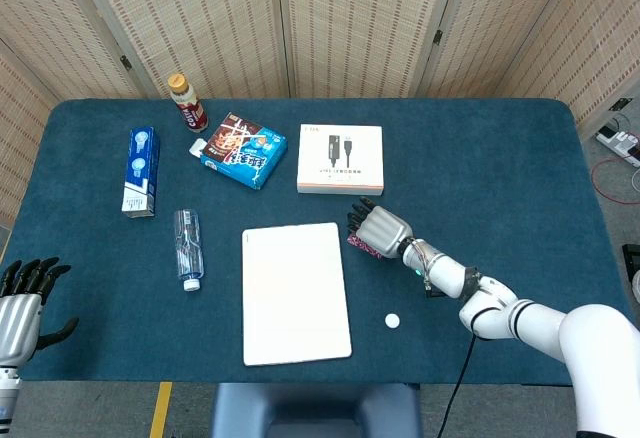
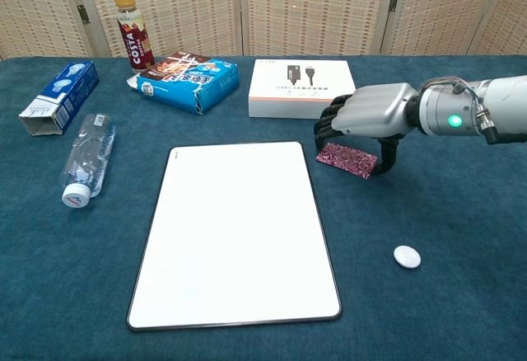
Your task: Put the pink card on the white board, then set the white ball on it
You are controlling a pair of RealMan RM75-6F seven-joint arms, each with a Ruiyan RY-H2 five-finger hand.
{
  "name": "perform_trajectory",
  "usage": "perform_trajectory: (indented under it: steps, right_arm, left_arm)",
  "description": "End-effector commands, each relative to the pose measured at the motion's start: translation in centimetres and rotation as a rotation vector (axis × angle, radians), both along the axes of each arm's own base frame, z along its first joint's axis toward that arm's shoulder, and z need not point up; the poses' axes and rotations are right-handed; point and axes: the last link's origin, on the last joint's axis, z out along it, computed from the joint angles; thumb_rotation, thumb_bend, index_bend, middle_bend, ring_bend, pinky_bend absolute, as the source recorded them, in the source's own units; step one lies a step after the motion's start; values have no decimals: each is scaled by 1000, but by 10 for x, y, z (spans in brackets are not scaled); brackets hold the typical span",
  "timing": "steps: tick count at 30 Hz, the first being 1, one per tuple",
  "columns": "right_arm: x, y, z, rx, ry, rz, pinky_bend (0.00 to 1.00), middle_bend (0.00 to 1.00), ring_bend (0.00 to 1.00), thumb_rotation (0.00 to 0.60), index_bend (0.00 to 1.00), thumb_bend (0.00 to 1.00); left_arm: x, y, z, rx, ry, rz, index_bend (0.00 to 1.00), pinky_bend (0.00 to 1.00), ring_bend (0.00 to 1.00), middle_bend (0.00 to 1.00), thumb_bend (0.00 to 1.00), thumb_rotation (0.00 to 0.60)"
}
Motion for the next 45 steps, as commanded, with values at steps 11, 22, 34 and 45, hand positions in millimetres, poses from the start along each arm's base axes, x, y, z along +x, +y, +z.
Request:
perform_trajectory:
  steps: [11, 22, 34, 45]
  right_arm:
    - [-2, 1, -2, -16, -5, 10, 0, 131, 0, 600, 239, 252]
    - [-3, 3, 1, -31, -38, 14, 0, 145, 0, 600, 306, 252]
    - [32, 24, 19, -15, -157, 107, 0, 145, 0, 600, 306, 252]
    - [78, 52, -15, 104, -173, 191, 0, 145, 0, 600, 307, 251]
  left_arm:
    - [1, 1, -1, -5, -1, -3, 236, 0, 124, 161, 262, 600]
    - [1, 1, 0, -11, -3, 2, 237, 0, 124, 161, 262, 600]
    - [5, 4, 3, -6, 7, -6, 235, 0, 125, 160, 262, 600]
    - [8, 3, 5, -9, 10, -11, 231, 0, 125, 161, 262, 600]
